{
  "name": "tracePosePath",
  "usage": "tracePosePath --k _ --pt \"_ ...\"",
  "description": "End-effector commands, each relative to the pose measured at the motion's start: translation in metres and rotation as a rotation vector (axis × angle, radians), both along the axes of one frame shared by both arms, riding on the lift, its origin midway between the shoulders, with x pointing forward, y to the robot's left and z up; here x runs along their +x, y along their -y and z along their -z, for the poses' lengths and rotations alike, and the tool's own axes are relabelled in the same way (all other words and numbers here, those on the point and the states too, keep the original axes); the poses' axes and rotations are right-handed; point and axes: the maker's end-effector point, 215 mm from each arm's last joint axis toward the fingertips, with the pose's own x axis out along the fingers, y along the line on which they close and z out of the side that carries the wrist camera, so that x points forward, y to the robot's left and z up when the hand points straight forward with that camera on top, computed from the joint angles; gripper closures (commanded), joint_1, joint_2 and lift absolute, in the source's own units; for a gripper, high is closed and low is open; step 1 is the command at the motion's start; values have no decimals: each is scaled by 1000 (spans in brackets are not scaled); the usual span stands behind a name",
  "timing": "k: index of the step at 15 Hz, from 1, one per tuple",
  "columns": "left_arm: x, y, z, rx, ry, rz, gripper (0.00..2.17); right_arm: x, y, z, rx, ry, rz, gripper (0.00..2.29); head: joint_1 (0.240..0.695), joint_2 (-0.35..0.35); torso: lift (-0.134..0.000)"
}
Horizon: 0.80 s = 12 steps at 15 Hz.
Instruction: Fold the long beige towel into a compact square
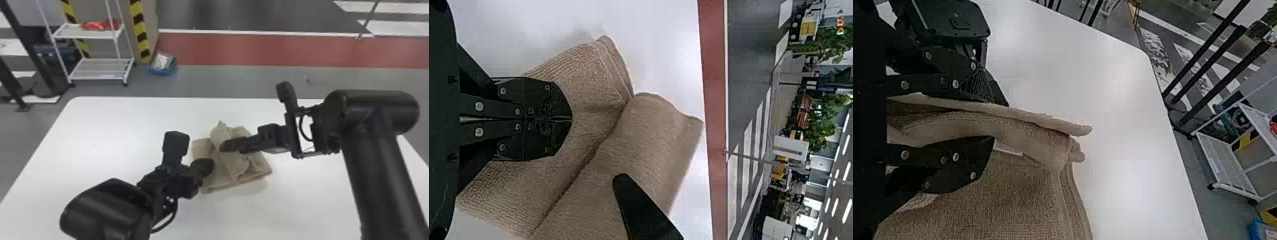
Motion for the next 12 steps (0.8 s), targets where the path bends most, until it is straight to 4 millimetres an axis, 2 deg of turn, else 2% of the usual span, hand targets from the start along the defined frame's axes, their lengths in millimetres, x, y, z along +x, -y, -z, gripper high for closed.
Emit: tracePosePath --k 1,3,6,8,10,11,12 --pt "-2 1 2 1 -5 4 1416 -10 -12 -11 108 -21 -16 46 695 -28 -124" --pt "-3 3 1 -2 -3 5 1416 -19 -17 -18 192 -39 -20 49 695 -15 -124" --pt "-9 1 6 -2 -12 3 1416 -25 -6 -20 262 -50 13 49 695 -10 -124" --pt "-12 1 8 -2 -16 1 1413 -27 18 -30 317 -28 58 49 695 -17 -124" --pt "-14 -5 9 -3 -19 -12 1413 -30 56 -34 330 -3 109 49 695 -31 -124" --pt "-11 -8 1 -10 -6 -21 1393 -33 76 -35 338 4 135 49 695 -56 -124" --pt "-9 -10 -7 -16 12 -29 1146 -36 93 -37 339 12 154 49 695 -69 -124"
